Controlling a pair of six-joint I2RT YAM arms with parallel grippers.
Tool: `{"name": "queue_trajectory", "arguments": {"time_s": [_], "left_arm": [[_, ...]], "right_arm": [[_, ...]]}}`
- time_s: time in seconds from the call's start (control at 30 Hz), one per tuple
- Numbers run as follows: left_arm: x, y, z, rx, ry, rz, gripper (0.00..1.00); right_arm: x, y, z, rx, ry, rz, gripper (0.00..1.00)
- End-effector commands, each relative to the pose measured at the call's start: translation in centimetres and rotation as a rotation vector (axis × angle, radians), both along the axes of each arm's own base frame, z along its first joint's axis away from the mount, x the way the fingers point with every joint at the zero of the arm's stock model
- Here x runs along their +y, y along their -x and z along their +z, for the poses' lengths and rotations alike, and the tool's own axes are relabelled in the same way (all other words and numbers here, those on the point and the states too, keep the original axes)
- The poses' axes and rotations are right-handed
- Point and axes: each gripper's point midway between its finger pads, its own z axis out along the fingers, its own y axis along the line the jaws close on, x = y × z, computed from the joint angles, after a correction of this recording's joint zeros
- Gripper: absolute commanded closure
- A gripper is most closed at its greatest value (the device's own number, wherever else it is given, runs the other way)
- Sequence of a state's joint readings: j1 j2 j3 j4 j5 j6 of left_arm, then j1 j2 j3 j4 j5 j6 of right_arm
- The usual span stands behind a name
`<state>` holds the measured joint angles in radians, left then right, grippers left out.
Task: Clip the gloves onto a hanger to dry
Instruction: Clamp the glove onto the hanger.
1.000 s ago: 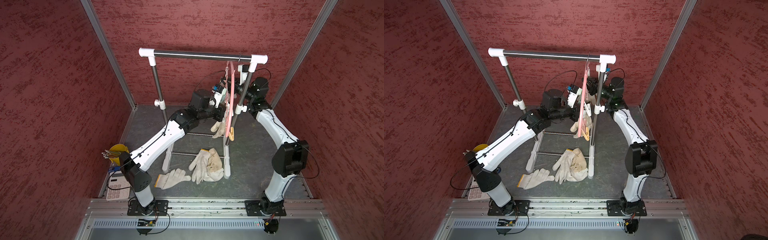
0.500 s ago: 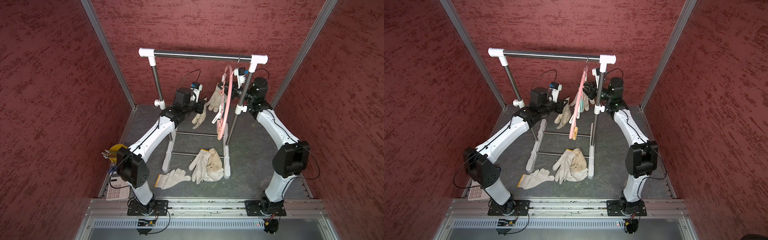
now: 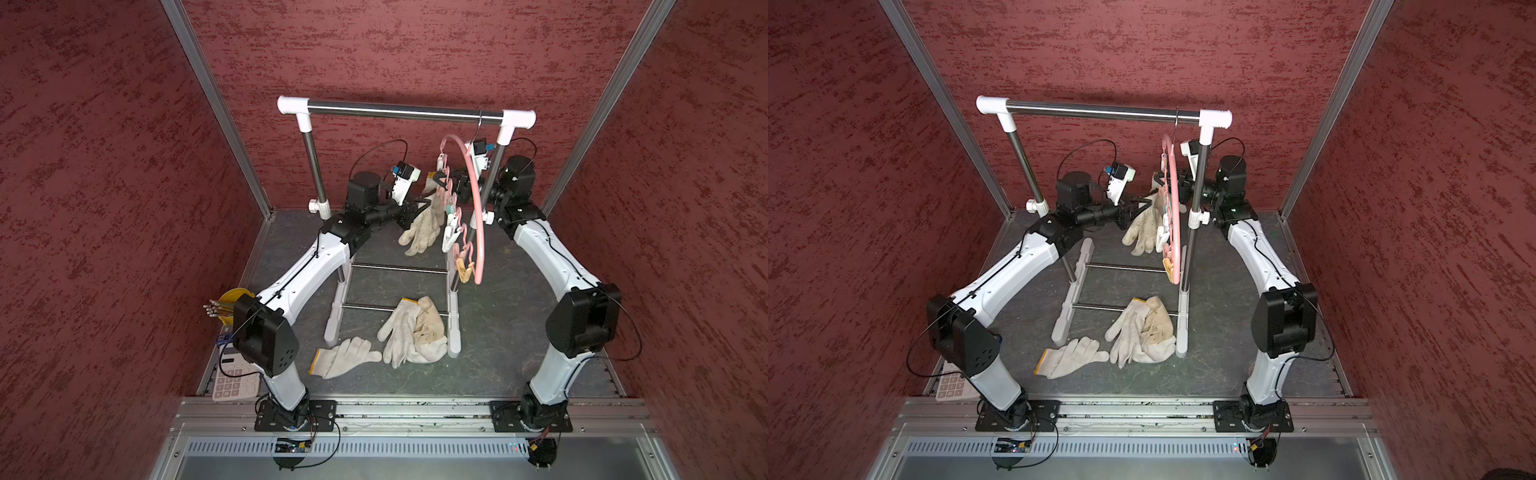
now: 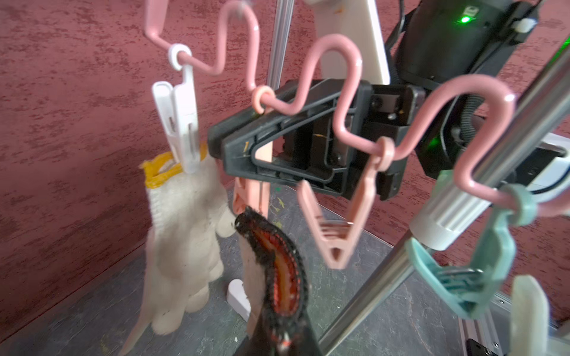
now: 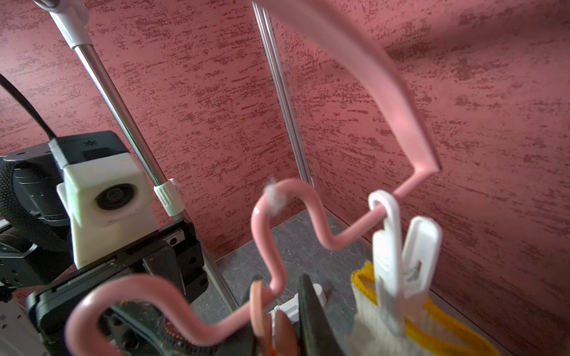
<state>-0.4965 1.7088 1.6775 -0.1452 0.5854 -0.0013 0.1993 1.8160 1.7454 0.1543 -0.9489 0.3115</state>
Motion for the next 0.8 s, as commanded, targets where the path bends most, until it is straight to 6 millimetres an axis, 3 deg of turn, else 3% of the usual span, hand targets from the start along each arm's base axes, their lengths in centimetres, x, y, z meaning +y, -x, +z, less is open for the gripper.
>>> {"name": "queue_trajectory", "arguments": {"time_s": [0.0,0.27,0.47,0.77], "left_arm": [[0.4,1.3,1.8,-0.086,0.022,-0.07,1.0],[-0.3,0.5,-1.3,-0.062,-0.025,-0.121,1.0],[-1.5,0.1,-2.2,-0.055,-0.029,-0.157,1.0],[-1.8,-0.7,-3.3,-0.055,-0.059,-0.151,1.0]], "right_arm": [[1.2,0.4,-2.1,0.108,-0.003,0.039,0.84],[1.3,1.1,-0.8,0.097,-0.035,0.065,0.87],[1.4,1.4,-0.4,0.099,-0.046,0.092,0.87],[1.6,2.0,0.7,0.084,-0.062,0.119,0.87]]}}
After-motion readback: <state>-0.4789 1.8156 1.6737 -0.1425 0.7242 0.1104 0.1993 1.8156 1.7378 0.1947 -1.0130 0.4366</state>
